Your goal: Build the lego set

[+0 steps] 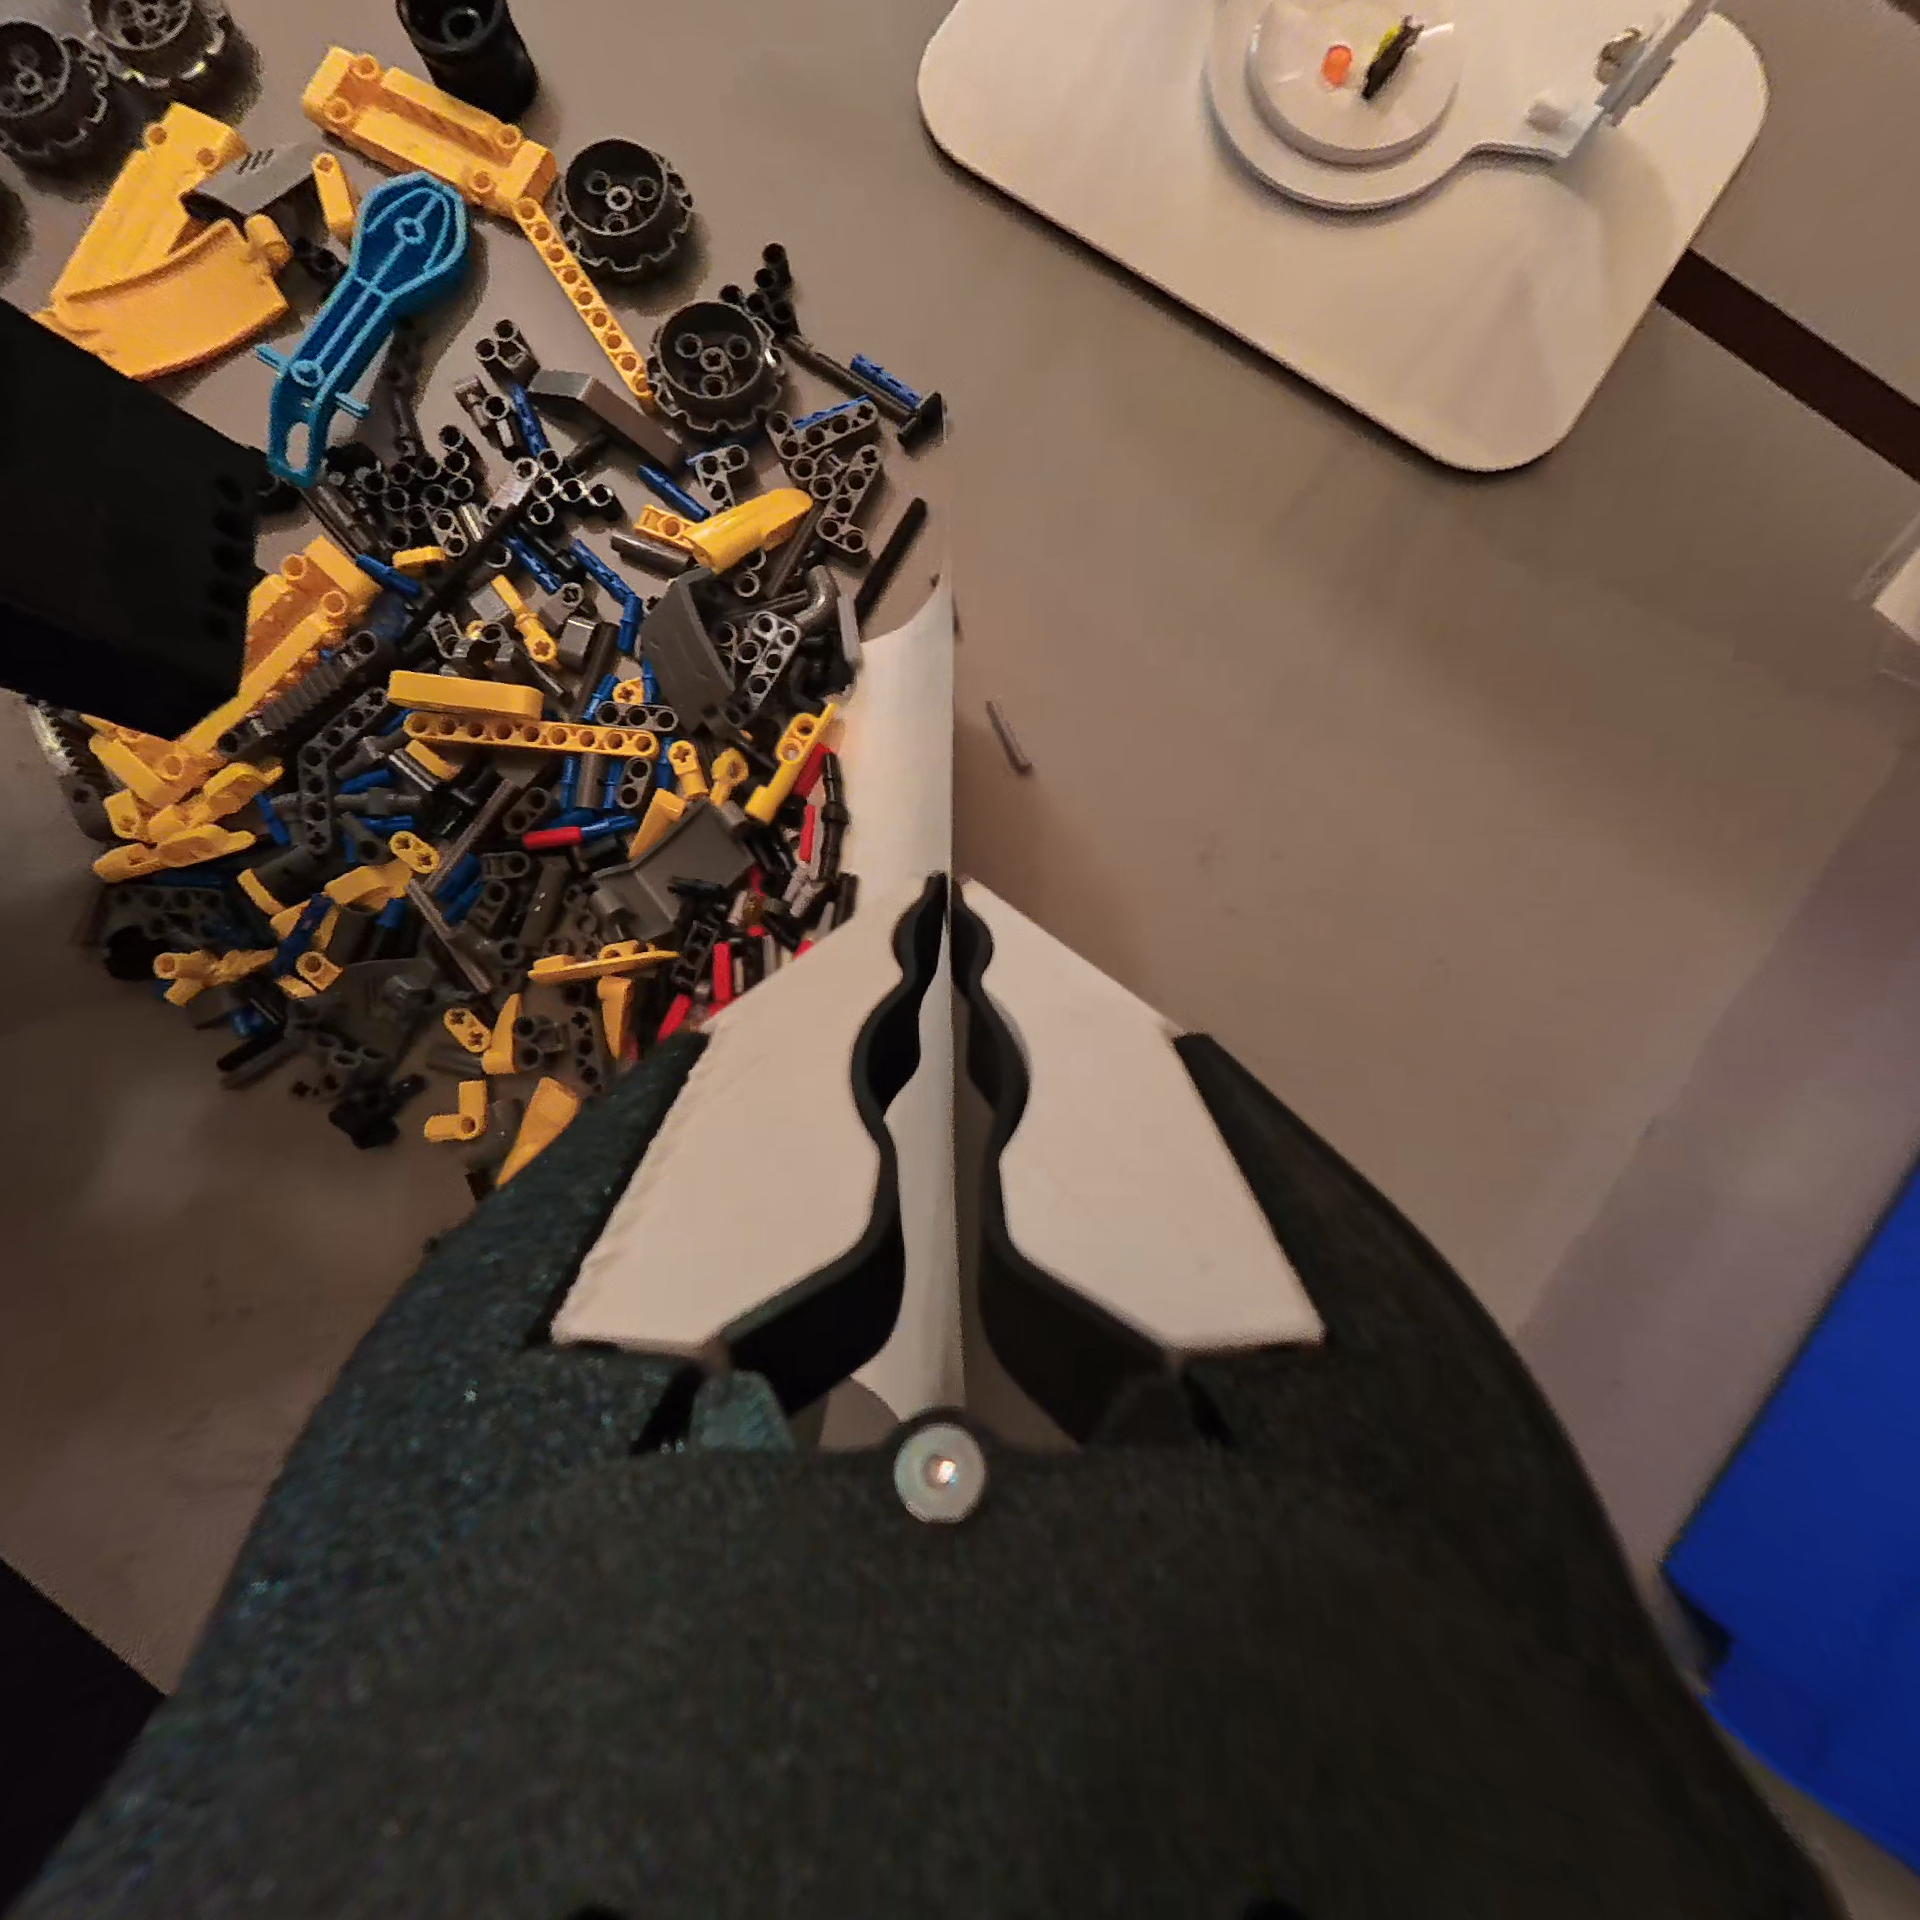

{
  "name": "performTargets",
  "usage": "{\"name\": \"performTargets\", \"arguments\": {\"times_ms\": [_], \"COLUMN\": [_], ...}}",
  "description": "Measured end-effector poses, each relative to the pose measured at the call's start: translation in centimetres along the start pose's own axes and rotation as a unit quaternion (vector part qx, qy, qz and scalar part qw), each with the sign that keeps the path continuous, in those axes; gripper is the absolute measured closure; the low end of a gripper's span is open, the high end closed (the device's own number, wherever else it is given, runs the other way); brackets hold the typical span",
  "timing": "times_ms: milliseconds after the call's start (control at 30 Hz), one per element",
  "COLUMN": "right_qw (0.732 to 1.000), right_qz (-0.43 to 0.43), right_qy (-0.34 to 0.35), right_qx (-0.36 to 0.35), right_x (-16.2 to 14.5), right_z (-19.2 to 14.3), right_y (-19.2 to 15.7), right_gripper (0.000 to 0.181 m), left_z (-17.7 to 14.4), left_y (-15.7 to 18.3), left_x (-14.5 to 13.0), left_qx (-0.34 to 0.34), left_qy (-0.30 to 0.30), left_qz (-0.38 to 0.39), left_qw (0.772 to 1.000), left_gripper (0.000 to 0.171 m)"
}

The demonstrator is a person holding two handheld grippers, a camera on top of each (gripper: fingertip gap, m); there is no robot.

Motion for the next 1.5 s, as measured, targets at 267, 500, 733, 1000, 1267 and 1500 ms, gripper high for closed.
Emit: {"name": "performTargets", "arguments": {"times_ms": [267, 500, 733, 1000, 1267, 1500], "right_qw": [1.000, 0.999, 0.993, 0.981, 0.980, 0.981], "right_qz": [0.010, 0.009, -0.036, -0.157, -0.186, -0.179], "right_qy": [-0.005, 0.010, 0.032, -0.029, -0.060, -0.069], "right_qx": [-0.015, -0.052, -0.104, -0.109, -0.040, 0.007], "right_x": [-0.9, -0.3, 2.1, 4.2, 5.5, 4.5], "right_z": [-0.8, -2.1, -1.6, 2.9, 3.4, 2.6], "right_y": [1.1, 2.8, 5.0, 3.2, -0.4, -1.8], "right_gripper": [0.181, 0.181, 0.181, 0.181, 0.181, 0.181], "left_z": [0.0, 0.0, 0.0, -0.2, -0.4, -0.7], "left_y": [0.0, 0.0, 0.0, -0.3, -0.6, -0.9], "left_x": [0.0, 0.0, 0.0, 0.1, 0.4, 0.7], "left_qx": [0.001, 0.000, 0.001, 0.013, 0.028, 0.033], "left_qy": [0.000, 0.000, 0.001, 0.005, 0.013, 0.025], "left_qz": [0.001, 0.000, 0.000, 0.004, 0.008, -0.001], "left_qw": [1.000, 1.000, 1.000, 1.000, 1.000, 0.999], "left_gripper": [0.090, 0.091, 0.091, 0.091, 0.091, 0.091]}}
Point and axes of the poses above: each gripper's, where its closed fingertips meet, z out along the fingers, x out of its top, y = z × x across the jaws, the point moved 4 cm from there along -z, back along the fingers, and after that the axes turned 10 degrees about -z, right-handed, at the moved point
